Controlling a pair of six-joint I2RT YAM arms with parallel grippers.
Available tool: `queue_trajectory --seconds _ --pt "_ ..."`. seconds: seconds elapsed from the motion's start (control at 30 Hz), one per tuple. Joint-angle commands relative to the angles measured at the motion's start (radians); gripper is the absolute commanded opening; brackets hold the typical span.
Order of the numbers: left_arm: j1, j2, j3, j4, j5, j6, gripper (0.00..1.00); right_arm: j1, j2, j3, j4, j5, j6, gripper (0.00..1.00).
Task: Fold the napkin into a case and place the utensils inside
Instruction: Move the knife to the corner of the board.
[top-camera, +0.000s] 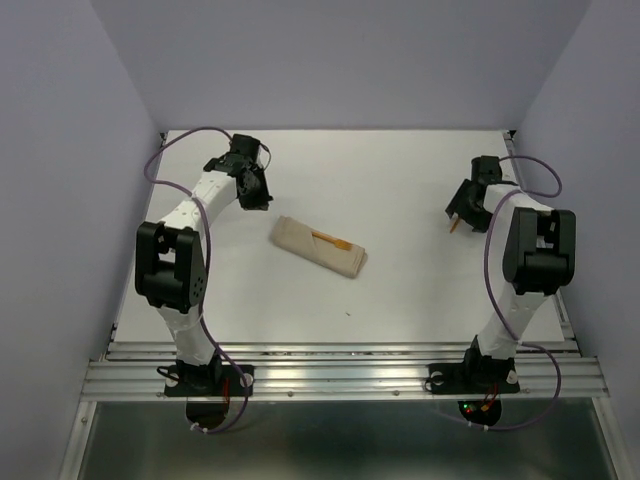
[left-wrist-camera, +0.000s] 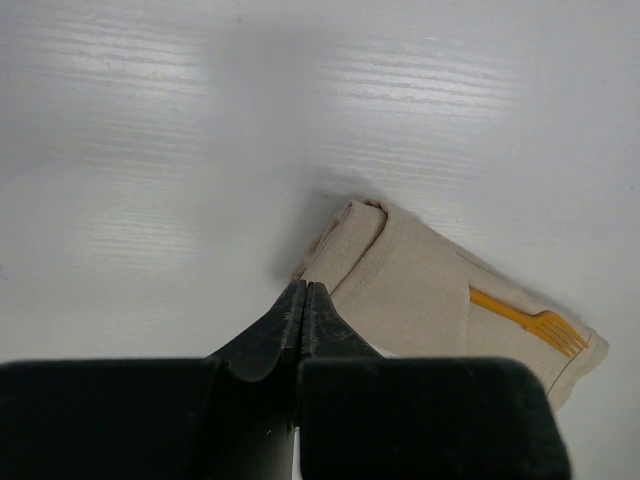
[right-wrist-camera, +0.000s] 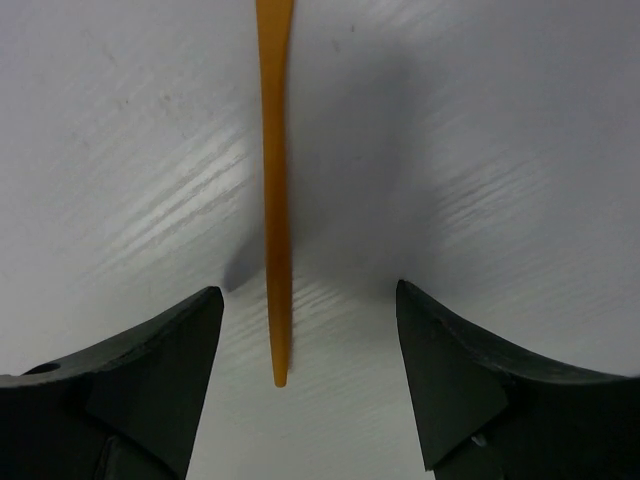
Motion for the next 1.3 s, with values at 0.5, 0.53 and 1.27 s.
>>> queue_trajectory --seconds 0.5,0.53,1.27 --pt "0.004 -0.172 0.004 -0.076 -0.039 -0.008 0.07 0.156 0.295 0.37 0.196 -0.388 -0.115 0.7" --pt "0.004 -0.17 0.006 -0.081 -0.037 -0.009 0.07 0.167 0.283 0.382 0.197 -0.388 -0.151 0.7" --pt "0.0 -0.206 0.016 -0.11 -0.04 -0.031 0.07 0.064 0.395 0.553 0.142 -0.159 -0.281 0.86"
